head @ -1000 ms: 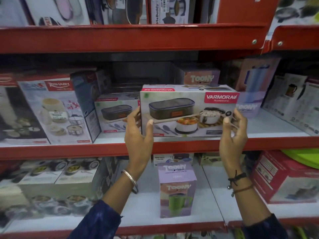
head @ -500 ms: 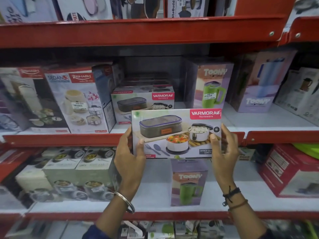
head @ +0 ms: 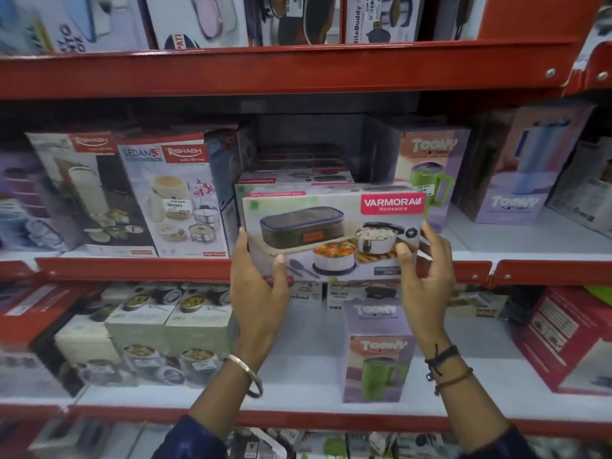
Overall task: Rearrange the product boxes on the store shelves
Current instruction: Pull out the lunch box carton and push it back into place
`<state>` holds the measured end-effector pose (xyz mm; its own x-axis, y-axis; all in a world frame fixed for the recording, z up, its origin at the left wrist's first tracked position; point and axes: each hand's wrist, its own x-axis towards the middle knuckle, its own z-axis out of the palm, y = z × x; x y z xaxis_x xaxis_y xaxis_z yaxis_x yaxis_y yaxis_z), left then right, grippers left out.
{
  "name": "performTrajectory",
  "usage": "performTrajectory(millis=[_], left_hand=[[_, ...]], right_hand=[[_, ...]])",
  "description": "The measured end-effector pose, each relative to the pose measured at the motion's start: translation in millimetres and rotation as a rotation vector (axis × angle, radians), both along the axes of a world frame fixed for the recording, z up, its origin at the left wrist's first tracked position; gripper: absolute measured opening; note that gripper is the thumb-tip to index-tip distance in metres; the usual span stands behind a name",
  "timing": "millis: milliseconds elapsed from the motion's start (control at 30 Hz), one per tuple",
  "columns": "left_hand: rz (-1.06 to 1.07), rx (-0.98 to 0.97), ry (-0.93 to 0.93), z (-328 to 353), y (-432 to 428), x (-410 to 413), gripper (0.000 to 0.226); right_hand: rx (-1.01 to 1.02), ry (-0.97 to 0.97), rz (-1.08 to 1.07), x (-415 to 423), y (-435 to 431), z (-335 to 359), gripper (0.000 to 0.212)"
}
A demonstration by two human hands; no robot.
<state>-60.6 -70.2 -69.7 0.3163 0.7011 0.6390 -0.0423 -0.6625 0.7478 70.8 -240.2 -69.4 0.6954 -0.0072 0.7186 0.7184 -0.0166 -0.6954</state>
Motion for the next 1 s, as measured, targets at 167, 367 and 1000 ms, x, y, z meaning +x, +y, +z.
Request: performTrajectory(millis=[167,367,1000], left_hand=[[0.043,0.202,0.092,14.1,34.4,14.5,0.073],[0.017,0.263,0.220,-2.6,70.7,25.3,0.071],[-0.004,0.551,0.488,-35.8,102.6,45.2,0.073]], right_hand=[[-0.073,-0.016,0.027,13.3,40.7,12.7,0.053],[-0.225,-0.009,0.046,28.5,76.1,-5.7,0.054],[-0.666,-0.259,-0.195,47.6,87.6,-15.2,0.075]])
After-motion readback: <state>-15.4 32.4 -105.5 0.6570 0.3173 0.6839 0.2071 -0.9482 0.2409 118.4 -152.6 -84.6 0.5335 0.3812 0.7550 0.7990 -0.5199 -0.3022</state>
